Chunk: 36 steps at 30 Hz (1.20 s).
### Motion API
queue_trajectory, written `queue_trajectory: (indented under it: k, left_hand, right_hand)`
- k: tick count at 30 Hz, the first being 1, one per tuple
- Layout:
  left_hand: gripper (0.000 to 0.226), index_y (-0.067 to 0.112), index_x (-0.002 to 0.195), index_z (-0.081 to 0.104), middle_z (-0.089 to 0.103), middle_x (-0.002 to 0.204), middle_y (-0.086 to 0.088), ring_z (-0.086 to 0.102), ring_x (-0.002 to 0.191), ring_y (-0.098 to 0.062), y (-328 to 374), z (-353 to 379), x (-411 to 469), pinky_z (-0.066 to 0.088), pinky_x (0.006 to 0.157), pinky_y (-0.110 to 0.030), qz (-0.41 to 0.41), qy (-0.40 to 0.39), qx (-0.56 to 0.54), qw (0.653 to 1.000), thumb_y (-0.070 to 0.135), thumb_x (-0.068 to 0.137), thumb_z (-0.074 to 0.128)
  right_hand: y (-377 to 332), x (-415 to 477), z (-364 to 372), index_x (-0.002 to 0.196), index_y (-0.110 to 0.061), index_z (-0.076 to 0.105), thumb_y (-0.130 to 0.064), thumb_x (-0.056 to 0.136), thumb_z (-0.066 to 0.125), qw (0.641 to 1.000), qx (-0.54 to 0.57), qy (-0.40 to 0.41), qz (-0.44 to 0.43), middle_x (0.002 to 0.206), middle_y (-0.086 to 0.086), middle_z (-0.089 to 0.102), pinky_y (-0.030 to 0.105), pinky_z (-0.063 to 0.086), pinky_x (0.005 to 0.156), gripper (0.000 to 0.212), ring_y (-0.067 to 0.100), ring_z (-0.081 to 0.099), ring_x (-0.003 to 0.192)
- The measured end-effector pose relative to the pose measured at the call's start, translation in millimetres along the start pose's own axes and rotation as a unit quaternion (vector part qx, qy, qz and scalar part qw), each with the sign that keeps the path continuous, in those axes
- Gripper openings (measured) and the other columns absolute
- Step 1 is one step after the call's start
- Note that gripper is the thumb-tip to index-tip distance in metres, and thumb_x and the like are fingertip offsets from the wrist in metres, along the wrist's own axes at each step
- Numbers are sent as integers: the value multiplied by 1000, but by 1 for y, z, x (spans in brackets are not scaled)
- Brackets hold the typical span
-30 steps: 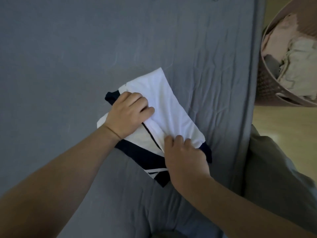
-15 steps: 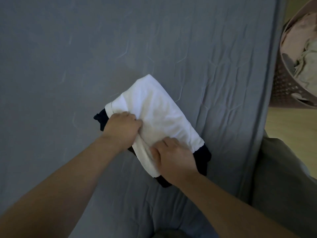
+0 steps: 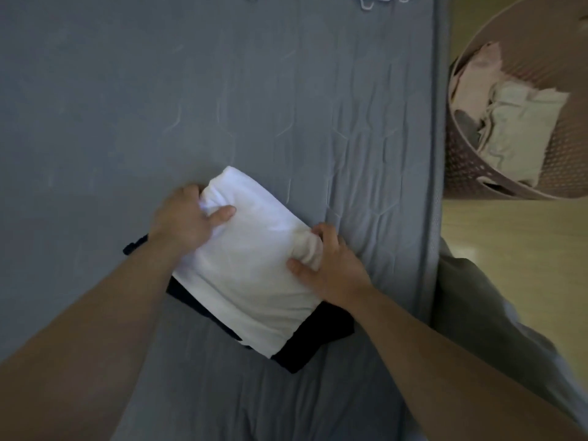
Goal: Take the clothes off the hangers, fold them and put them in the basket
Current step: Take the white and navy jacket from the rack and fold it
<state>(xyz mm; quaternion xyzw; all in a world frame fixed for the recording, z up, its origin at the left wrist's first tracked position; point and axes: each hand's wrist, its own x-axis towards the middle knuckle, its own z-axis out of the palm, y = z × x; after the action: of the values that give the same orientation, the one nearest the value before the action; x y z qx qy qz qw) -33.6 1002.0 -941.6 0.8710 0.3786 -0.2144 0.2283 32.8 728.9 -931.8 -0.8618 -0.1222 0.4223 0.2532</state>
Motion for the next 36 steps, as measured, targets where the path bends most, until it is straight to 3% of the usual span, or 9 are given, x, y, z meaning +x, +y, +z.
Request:
queue_trajectory:
  k: [4,8,13,16,19,21,26,31,36]
  left_hand:
    - [85,22,133,53,60,132,-1,56,118,-27,-15,-31,9,43,90,-36,-27,-136,18,990,70,65,75]
    - [73,28,127,59,64,123,5,58,109,-19,-25,-37,4,42,90,-32,-10,-199,-34,979,55,65,85]
    - [43,31,96,67,69,95,12,66,91,-12,-27,-36,-8,48,70,-24,-59,-169,-180,967,35,61,92]
    - [50,27,93,69,73,92,5,69,85,-17,-29,-30,-13,51,67,-28,-110,-156,-257,947,39,53,95]
    - [51,21,95,70,75,93,-3,71,82,-23,-26,-13,-27,56,71,-34,-141,-138,-310,930,38,54,94]
    - [62,18,103,71,75,95,-5,73,84,-27,-24,-4,-33,59,79,-42,-158,-126,-335,920,41,50,95]
    - [55,13,108,72,75,97,-10,71,89,-31,-21,-14,-40,55,88,-46,-191,-150,-383,891,33,60,89]
    - [53,7,111,70,74,103,-16,70,94,-37,23,-45,-54,55,80,-42,-149,-155,-451,866,18,60,80]
    - [25,14,112,69,76,101,-6,73,93,-27,145,-48,-51,55,78,-37,-43,-120,-500,857,12,86,70]
  right_hand:
    - [10,5,-34,141,-23,45,-74,63,75,982,6,-159,103,138,-8,53,25,42,92,98,15,54,121]
    - [15,2,-50,130,-26,59,-57,62,87,949,-7,-292,122,119,-12,61,20,44,90,80,8,58,104]
    - [35,-12,-55,114,-21,72,-33,57,95,926,184,-293,154,109,-7,73,25,49,96,63,14,65,109]
    - [56,-32,-45,123,-10,67,-19,68,88,808,509,-204,214,117,7,72,40,50,99,59,24,67,111]
    - [54,-57,-23,128,-13,63,-15,79,76,707,666,-126,202,124,8,69,40,47,101,51,26,63,117]
    - [47,-62,-8,127,-16,63,-12,75,81,713,663,-90,213,121,4,71,37,48,98,55,24,63,116]
    - [31,-59,-5,114,-16,67,-14,68,89,750,606,30,263,104,2,75,34,57,73,51,24,70,98]
    - [19,-65,-66,114,-28,64,-21,79,83,823,536,100,161,107,-3,73,37,58,83,40,17,70,97]
    - [37,-57,-201,108,-38,63,-34,78,82,829,488,258,90,107,-10,72,44,57,86,36,18,70,97]
